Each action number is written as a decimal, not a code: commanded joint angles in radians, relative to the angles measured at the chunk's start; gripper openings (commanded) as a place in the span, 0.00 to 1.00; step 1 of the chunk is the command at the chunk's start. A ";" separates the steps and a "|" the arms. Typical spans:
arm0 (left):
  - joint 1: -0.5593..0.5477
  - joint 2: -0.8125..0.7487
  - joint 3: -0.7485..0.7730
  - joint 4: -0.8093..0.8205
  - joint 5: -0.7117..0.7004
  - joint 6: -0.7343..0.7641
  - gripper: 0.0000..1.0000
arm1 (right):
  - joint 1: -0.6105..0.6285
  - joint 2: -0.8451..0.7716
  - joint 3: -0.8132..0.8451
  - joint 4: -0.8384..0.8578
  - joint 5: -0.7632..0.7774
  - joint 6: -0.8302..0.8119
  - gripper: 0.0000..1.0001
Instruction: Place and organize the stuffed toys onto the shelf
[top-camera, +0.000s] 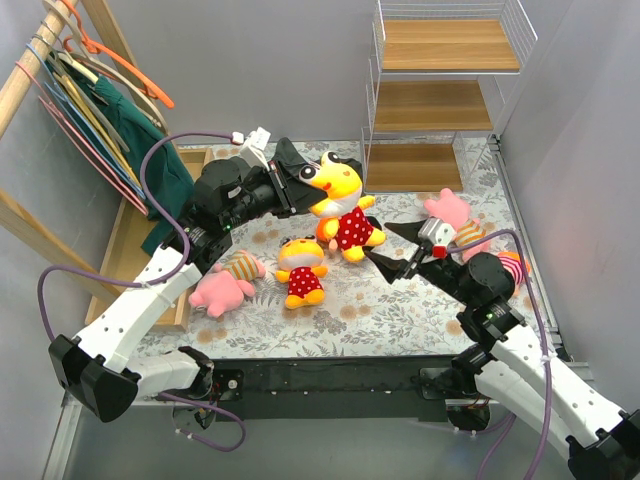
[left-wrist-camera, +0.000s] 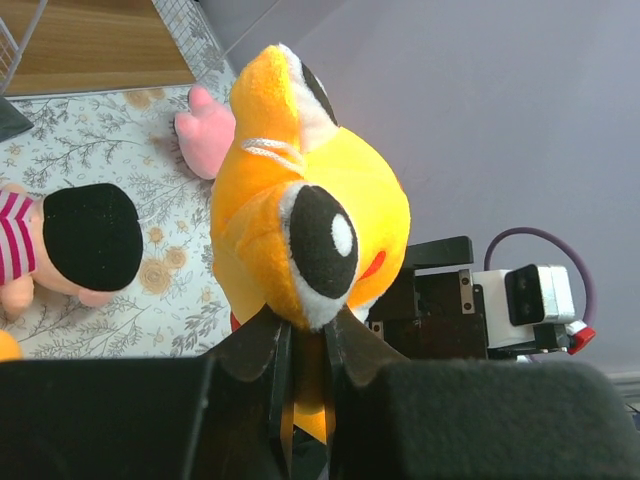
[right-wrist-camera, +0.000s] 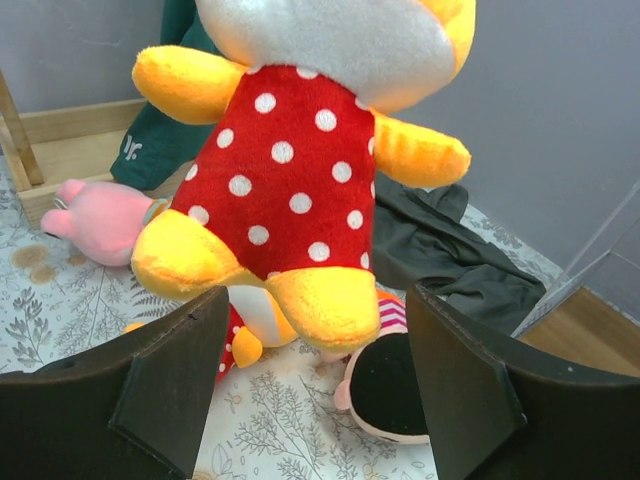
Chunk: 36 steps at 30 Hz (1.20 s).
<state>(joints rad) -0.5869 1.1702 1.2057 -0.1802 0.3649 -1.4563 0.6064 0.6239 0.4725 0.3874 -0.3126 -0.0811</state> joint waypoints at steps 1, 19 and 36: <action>-0.004 -0.043 0.028 0.005 -0.026 -0.016 0.00 | 0.004 0.019 -0.021 0.094 0.020 0.069 0.79; -0.002 -0.078 -0.026 0.082 0.003 -0.090 0.00 | 0.004 0.068 -0.080 0.379 0.004 0.245 0.76; -0.004 -0.101 -0.107 0.111 0.026 -0.124 0.05 | 0.004 0.011 -0.141 0.558 0.023 0.297 0.01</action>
<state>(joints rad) -0.5861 1.1049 1.1187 -0.0753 0.3603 -1.5745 0.6064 0.6712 0.3347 0.8223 -0.3061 0.2089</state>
